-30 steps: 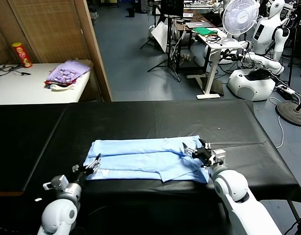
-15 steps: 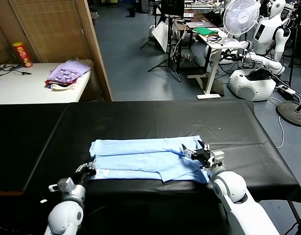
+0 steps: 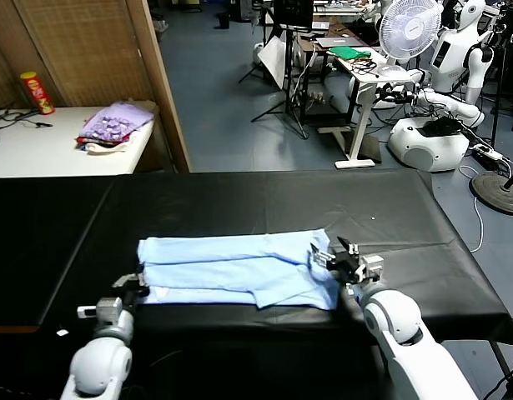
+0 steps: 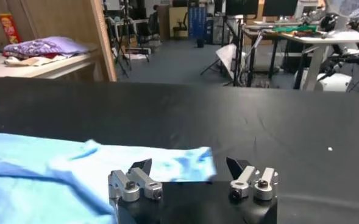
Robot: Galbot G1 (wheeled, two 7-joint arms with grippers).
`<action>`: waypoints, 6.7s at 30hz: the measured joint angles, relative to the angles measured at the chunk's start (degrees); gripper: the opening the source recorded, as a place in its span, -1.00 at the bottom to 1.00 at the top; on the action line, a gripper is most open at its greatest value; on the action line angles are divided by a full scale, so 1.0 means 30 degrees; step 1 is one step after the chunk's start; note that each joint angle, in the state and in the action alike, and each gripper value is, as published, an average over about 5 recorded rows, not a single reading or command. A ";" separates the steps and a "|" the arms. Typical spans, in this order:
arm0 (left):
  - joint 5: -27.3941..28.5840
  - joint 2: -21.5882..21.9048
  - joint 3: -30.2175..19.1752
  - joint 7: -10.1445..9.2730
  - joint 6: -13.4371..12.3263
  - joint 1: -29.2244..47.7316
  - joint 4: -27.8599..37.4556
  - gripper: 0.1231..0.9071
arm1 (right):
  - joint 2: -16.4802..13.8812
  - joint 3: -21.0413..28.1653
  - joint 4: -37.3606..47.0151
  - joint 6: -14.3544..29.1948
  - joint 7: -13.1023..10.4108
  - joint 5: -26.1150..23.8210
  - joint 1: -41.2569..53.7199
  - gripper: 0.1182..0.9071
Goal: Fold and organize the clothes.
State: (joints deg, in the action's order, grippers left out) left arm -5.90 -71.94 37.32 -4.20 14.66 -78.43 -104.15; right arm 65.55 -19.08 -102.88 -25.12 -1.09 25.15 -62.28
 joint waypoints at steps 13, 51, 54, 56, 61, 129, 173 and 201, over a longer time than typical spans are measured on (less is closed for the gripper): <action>0.2603 0.4562 0.1015 -0.0233 0.1199 -0.0170 -0.0493 -0.94 | 0.0359 -0.0016 -0.0077 -0.0064 -0.0108 -0.0049 -0.0067 0.72; -0.6081 -0.3145 -0.9282 -0.3359 0.5581 0.4315 -0.2552 -0.93 | 0.0642 0.0003 -0.0014 -0.0166 -0.0082 -0.1093 -0.0696 0.72; -0.5762 -0.3314 -0.9261 -0.3183 0.5222 0.4299 -0.2293 -0.72 | 0.0599 0.0149 -0.0061 -0.0136 0.0033 -0.1105 -0.0696 0.72; -0.5614 -0.3451 -0.9250 -0.2892 0.4936 0.4251 -0.2183 -0.44 | 0.0561 0.0273 -0.0069 -0.0096 0.0118 -0.1113 -0.0658 0.72; -0.6298 -0.3920 -0.9249 -0.2161 0.4051 0.4224 -0.2372 0.24 | 0.0362 0.0724 -0.0082 -0.0004 0.0384 -0.0997 -0.0333 0.72; -1.5624 -0.1978 -0.1612 -0.0313 0.1353 0.1097 -0.0173 -0.69 | 0.0051 0.1128 -0.3952 -0.0566 -0.0392 -0.1479 -0.1304 0.72; -0.3488 0.4232 -0.4314 -0.2218 0.3935 0.2123 -0.5495 -0.99 | 0.0278 0.0181 -0.4440 -0.2211 -0.1095 -0.3112 -0.2890 0.72; -0.3165 0.1578 -0.6762 0.0933 -0.2256 0.0872 -0.5198 0.72 | 0.3129 0.4433 0.0166 -0.2209 -0.3124 0.8206 0.2214 0.72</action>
State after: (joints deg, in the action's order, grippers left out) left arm -15.39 -67.21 17.03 -1.40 7.90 -75.81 -119.75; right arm 74.93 -5.78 -102.38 -31.74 -10.46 49.77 -55.64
